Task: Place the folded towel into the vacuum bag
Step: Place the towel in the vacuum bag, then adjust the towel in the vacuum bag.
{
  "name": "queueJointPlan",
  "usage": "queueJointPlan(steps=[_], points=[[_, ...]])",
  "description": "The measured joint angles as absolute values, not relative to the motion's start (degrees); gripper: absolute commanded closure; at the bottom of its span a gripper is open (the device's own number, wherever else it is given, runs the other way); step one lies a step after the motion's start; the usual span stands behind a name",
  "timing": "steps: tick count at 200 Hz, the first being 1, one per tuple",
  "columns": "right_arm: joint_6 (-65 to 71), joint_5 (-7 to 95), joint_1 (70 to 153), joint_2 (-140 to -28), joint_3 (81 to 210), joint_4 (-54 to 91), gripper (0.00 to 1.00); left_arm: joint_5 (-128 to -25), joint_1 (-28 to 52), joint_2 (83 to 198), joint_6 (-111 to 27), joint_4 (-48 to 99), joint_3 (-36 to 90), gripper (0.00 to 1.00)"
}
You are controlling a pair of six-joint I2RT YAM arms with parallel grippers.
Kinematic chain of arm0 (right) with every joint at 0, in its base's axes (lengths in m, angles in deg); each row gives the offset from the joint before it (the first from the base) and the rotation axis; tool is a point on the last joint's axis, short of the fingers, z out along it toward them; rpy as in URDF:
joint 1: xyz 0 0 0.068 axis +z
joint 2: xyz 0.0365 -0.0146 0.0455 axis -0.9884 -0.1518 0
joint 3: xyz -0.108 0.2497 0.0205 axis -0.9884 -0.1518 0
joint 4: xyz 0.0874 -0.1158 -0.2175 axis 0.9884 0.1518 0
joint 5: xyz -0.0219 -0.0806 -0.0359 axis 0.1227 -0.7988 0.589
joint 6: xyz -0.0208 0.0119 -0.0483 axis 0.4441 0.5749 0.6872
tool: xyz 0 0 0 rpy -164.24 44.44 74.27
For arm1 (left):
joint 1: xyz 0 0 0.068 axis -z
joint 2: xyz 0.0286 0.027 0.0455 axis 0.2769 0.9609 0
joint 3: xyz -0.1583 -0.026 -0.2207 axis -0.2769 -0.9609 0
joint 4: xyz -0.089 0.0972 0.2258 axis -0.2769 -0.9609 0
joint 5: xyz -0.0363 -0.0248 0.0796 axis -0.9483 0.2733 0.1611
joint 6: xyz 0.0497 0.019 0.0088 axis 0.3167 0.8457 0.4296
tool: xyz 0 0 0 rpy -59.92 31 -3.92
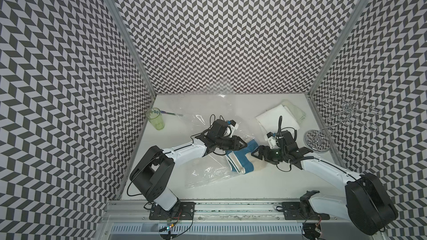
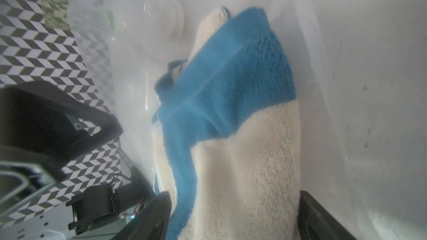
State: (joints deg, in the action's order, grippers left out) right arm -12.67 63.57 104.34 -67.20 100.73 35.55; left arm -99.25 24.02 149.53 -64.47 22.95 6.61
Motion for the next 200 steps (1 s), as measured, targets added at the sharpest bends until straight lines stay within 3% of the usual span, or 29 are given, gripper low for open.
queueJointPlan(steps=[28, 63, 85, 105, 149, 179, 200], points=[[-10.17, 63.02, 104.34, -67.97, 100.22, 37.73, 0.16, -99.55, 23.96, 153.7, -62.94, 22.01, 6.7, 0.6], [-10.48, 63.02, 104.34, -71.03, 100.33, 35.83, 0.31, -97.65, 22.69, 148.83, -60.23, 13.33, 7.64, 0.31], [-12.95, 63.13, 104.34, -71.03, 99.17, 33.6, 0.29, -96.54, 21.7, 140.09, -61.38, 11.65, 3.88, 0.23], [-15.16, 63.11, 104.34, -69.41, 98.21, 32.64, 0.26, -97.08, 21.53, 136.04, -64.05, 13.26, -2.09, 0.23], [-17.12, 64.9, 104.34, -66.92, 97.08, 30.85, 0.24, -97.04, 21.73, 144.57, -67.24, 16.17, -3.75, 0.37], [-17.12, 65.1, 104.34, -67.51, 95.68, 30.11, 0.3, -97.08, 21.92, 149.59, -66.94, 18.27, -1.15, 0.75], [-16.93, 64.09, 104.34, -68.67, 95.63, 30.04, 0.32, -97.06, 21.77, 150.25, -66.35, 17.94, 0.84, 0.89]])
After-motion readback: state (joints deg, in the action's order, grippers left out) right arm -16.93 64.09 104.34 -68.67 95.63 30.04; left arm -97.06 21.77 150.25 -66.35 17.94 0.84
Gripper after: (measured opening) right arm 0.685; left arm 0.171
